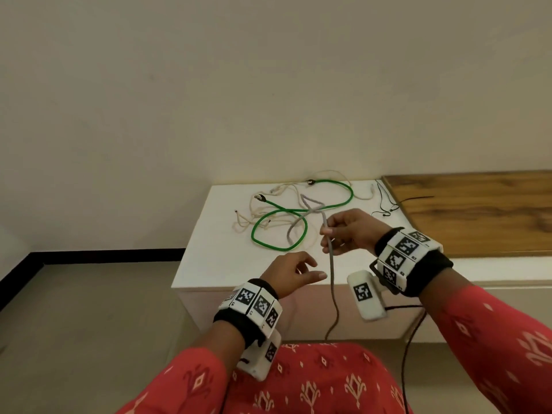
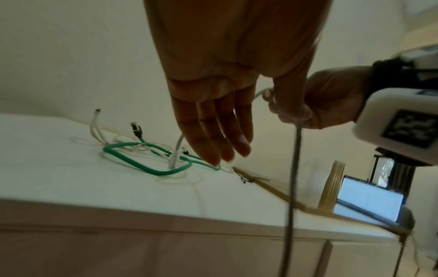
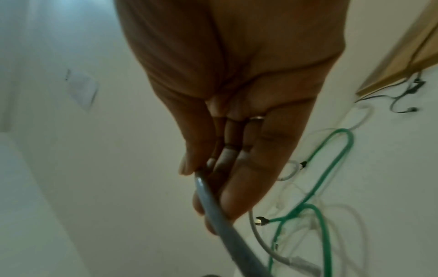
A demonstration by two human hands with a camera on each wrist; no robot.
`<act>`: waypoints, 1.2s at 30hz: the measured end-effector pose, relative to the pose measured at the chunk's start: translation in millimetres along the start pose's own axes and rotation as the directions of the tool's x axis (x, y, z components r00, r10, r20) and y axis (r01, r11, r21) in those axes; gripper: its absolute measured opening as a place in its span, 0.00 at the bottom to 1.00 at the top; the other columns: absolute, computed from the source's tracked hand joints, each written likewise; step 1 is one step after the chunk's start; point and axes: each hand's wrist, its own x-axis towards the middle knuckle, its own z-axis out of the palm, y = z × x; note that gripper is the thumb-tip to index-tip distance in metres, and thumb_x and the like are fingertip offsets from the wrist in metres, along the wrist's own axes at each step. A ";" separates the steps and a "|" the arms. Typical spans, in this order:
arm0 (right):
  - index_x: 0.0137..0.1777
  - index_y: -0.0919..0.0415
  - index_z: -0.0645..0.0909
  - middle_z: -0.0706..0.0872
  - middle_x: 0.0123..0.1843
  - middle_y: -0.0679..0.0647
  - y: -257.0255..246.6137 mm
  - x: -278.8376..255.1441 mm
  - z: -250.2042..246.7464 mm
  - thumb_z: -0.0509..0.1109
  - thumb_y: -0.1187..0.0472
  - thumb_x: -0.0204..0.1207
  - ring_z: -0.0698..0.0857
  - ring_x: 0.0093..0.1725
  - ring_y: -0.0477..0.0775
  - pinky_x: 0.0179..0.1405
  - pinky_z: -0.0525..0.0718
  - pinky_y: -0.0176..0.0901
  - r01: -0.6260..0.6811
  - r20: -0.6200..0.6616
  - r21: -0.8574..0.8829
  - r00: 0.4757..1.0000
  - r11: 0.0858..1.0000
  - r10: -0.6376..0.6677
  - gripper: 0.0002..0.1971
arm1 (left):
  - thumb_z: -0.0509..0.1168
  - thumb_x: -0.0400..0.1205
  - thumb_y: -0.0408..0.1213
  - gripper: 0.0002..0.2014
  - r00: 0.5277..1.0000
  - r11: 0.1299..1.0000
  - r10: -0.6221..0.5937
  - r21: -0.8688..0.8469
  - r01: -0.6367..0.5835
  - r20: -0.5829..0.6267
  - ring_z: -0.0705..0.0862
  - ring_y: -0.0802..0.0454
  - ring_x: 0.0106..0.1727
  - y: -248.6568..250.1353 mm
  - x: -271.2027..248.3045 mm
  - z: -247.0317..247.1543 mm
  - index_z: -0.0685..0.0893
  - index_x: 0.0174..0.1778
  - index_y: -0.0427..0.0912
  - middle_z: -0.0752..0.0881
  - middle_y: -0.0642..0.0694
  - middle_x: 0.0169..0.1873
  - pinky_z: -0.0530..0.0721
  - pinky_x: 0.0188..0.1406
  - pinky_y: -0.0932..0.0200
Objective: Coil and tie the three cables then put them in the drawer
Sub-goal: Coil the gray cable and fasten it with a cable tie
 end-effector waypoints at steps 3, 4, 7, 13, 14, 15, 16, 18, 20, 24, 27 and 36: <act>0.40 0.65 0.77 0.86 0.32 0.56 -23.6 -3.1 3.8 0.65 0.68 0.77 0.88 0.28 0.46 0.32 0.88 0.36 0.093 0.016 -0.024 0.996 0.995 -0.092 0.04 | 0.66 0.79 0.40 0.10 0.999 0.982 0.046 -0.184 -0.041 0.023 0.81 0.54 0.34 18.2 0.2 3.2 0.80 0.53 0.41 0.82 0.47 0.33 0.82 0.31 0.61; 0.41 0.64 0.78 0.86 0.33 0.57 -28.8 -4.2 4.9 0.65 0.68 0.77 0.88 0.28 0.46 0.32 0.88 0.35 0.119 0.021 -0.035 0.993 0.992 -0.118 0.04 | 0.64 0.80 0.36 0.06 0.998 0.973 0.069 -0.219 -0.069 -0.007 0.81 0.54 0.32 23.6 0.0 2.9 0.81 0.50 0.41 0.82 0.47 0.30 0.81 0.29 0.62; 0.45 0.63 0.80 0.86 0.37 0.56 -35.3 -7.7 6.0 0.62 0.67 0.79 0.87 0.34 0.46 0.41 0.88 0.39 0.190 0.030 -0.033 0.982 0.981 -0.189 0.05 | 0.59 0.81 0.29 0.06 0.987 0.948 0.114 -0.283 -0.143 -0.117 0.80 0.57 0.27 35.7 -0.3 -2.5 0.80 0.44 0.40 0.80 0.46 0.26 0.81 0.26 0.65; 0.60 0.66 0.80 0.86 0.56 0.61 3.6 -15.6 0.2 0.56 0.59 0.83 0.83 0.57 0.55 0.64 0.77 0.51 0.101 0.034 -0.103 0.995 0.990 -0.098 0.15 | 0.56 0.83 0.26 0.12 0.930 0.815 0.120 -0.500 -0.292 -0.348 0.80 0.62 0.22 56.5 -5.7 -37.9 0.79 0.36 0.42 0.80 0.49 0.21 0.83 0.23 0.66; 0.57 0.63 0.81 0.87 0.56 0.59 12.5 -18.2 0.3 0.58 0.59 0.82 0.84 0.57 0.53 0.64 0.77 0.50 0.085 0.074 -0.117 0.994 0.989 -0.077 0.13 | 0.55 0.83 0.26 0.12 0.920 0.792 0.124 -0.522 -0.317 -0.371 0.80 0.61 0.23 58.5 -7.1 -45.2 0.79 0.37 0.41 0.80 0.50 0.21 0.83 0.23 0.66; 0.54 0.59 0.81 0.88 0.53 0.56 21.1 -20.4 -0.1 0.61 0.60 0.81 0.85 0.55 0.51 0.61 0.77 0.49 0.070 0.119 -0.122 0.991 0.990 -0.055 0.09 | 0.55 0.83 0.26 0.12 0.913 0.770 0.126 -0.542 -0.336 -0.388 0.80 0.60 0.24 59.7 -8.4 -52.1 0.79 0.38 0.40 0.80 0.50 0.21 0.83 0.24 0.65; 0.52 0.57 0.82 0.88 0.50 0.53 28.9 -22.8 -0.5 0.64 0.60 0.78 0.86 0.53 0.47 0.58 0.78 0.46 0.056 0.161 -0.136 0.986 0.989 -0.034 0.06 | 0.54 0.84 0.27 0.12 0.907 0.748 0.126 -0.562 -0.354 -0.402 0.80 0.59 0.24 60.4 -10.1 -58.7 0.79 0.38 0.40 0.81 0.51 0.21 0.83 0.25 0.65; 0.48 0.56 0.82 0.89 0.45 0.50 42.8 -26.3 -1.8 0.66 0.62 0.76 0.87 0.48 0.42 0.51 0.80 0.40 0.032 0.220 -0.187 0.975 0.982 0.010 0.05 | 0.54 0.84 0.27 0.12 0.895 0.702 0.113 -0.603 -0.380 -0.432 0.80 0.57 0.25 60.0 -11.9 -70.7 0.79 0.39 0.39 0.82 0.52 0.20 0.83 0.25 0.65; 0.45 0.57 0.81 0.89 0.38 0.48 51.1 -28.9 -3.2 0.60 0.66 0.81 0.87 0.41 0.41 0.45 0.81 0.38 -0.003 0.190 -0.197 0.981 0.980 0.041 0.09 | 0.54 0.84 0.28 0.11 0.882 0.677 0.083 -0.623 -0.392 -0.464 0.81 0.57 0.26 57.2 -13.6 -81.4 0.79 0.39 0.39 0.82 0.51 0.20 0.82 0.25 0.65; 0.40 0.60 0.80 0.84 0.27 0.51 42.5 -35.1 -3.7 0.55 0.67 0.83 0.81 0.25 0.43 0.31 0.80 0.33 0.060 0.018 -0.111 0.998 0.992 -0.058 0.14 | 0.56 0.84 0.32 0.11 0.894 0.816 -0.014 -0.521 -0.249 -0.449 0.80 0.57 0.26 47.2 -18.3 -84.6 0.82 0.39 0.40 0.86 0.52 0.20 0.79 0.24 0.65; 0.39 0.61 0.80 0.79 0.25 0.53 24.9 -37.7 2.6 0.55 0.67 0.83 0.72 0.23 0.44 0.27 0.73 0.31 0.168 -0.015 -0.128 0.985 0.977 -0.171 0.14 | 0.61 0.81 0.38 0.11 0.794 0.959 0.267 0.068 -0.275 -0.546 0.78 0.57 0.29 43.6 -26.9 -67.2 0.84 0.34 0.41 0.86 0.50 0.23 0.76 0.32 0.60; 0.42 0.60 0.81 0.77 0.23 0.50 -8.2 -46.0 28.3 0.57 0.67 0.82 0.74 0.24 0.42 0.26 0.72 0.28 0.344 0.041 -0.163 0.939 0.925 -0.342 0.13 | 0.56 0.77 0.51 0.16 0.530 0.523 0.731 0.852 -0.029 -0.430 0.79 0.51 0.47 62.8 -27.0 -44.7 0.85 0.50 0.49 0.85 0.50 0.41 0.70 0.44 0.53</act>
